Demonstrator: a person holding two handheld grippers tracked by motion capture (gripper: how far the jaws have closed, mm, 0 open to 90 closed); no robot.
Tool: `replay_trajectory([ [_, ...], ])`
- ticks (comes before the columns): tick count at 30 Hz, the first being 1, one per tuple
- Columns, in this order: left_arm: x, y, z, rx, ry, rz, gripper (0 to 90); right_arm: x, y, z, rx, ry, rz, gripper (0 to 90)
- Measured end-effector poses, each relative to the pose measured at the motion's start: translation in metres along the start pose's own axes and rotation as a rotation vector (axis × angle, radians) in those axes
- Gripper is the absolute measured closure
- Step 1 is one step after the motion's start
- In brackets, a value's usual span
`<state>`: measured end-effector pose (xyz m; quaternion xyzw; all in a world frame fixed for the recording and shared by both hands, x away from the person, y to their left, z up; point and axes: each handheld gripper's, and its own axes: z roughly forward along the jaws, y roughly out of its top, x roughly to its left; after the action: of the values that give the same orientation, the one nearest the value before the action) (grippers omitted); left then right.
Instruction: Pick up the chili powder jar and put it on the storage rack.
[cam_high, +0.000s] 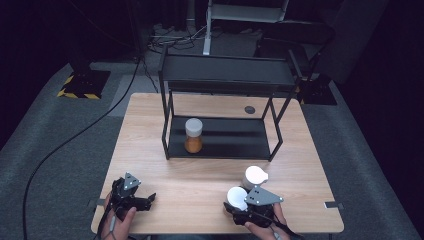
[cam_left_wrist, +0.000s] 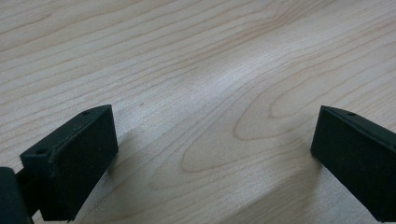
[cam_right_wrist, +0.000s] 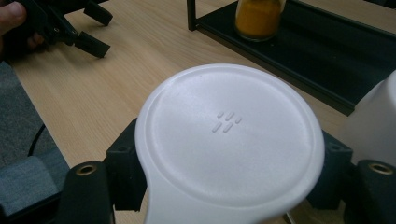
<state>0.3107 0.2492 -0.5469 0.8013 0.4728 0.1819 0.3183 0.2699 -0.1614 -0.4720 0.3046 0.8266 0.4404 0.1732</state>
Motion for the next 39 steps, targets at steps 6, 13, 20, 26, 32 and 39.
replay_trajectory([
  [6,0.0,0.0,0.0,0.0,0.0,0.001,0.3,-0.001,0.009,-0.005,-0.001,-0.014,-0.008,30.9],
  [13,0.0,0.0,0.0,0.0,0.0,0.0,0.3,-0.002,0.024,-0.009,-0.004,0.002,-0.01,30.9],
  [20,0.0,0.0,0.0,0.001,0.0,0.0,0.3,-0.006,0.04,-0.01,-0.006,0.006,-0.016,30.9],
  [26,0.0,0.0,0.0,0.001,0.0,0.0,0.3,-0.009,0.053,-0.01,-0.009,0.016,-0.018,30.9],
  [32,0.0,0.0,0.0,0.001,0.0,0.001,0.3,-0.014,0.066,-0.011,-0.013,0.014,-0.016,30.9],
  [39,0.0,0.0,0.0,-0.001,0.002,0.004,0.3,-0.02,0.081,-0.01,-0.022,0.019,-0.018,30.8],
])
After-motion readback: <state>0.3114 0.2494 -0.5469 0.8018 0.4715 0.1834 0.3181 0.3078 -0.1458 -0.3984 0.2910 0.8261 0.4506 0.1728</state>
